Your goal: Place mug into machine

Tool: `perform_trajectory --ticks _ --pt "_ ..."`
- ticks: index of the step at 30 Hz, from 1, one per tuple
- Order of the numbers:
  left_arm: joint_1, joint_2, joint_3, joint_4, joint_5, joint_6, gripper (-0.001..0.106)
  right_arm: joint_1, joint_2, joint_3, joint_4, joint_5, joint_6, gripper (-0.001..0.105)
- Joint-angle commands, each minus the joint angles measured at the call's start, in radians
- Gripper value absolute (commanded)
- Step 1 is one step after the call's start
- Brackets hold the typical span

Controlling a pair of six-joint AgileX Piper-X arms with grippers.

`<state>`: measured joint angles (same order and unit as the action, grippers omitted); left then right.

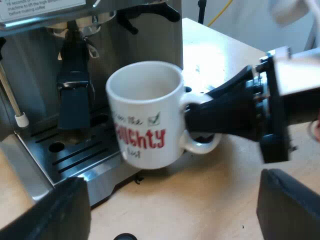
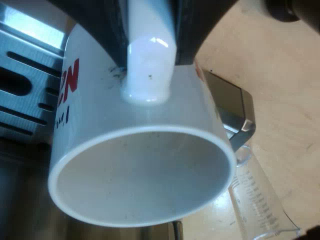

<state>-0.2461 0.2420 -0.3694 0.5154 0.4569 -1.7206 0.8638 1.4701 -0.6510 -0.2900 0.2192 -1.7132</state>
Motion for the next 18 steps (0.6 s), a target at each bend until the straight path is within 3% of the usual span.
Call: perform_trajectory --ticks 1,18 --pt "-0.007 -0.002 -0.001 -0.016 0.01 0.005 0.07 0.0 0.028 -0.045 -0.058 0.009 -0.011 0.0" --pt "-0.007 -0.002 -0.001 -0.016 0.01 0.005 0.07 -0.016 0.24 -0.209 -0.126 0.092 -0.009 0.0"
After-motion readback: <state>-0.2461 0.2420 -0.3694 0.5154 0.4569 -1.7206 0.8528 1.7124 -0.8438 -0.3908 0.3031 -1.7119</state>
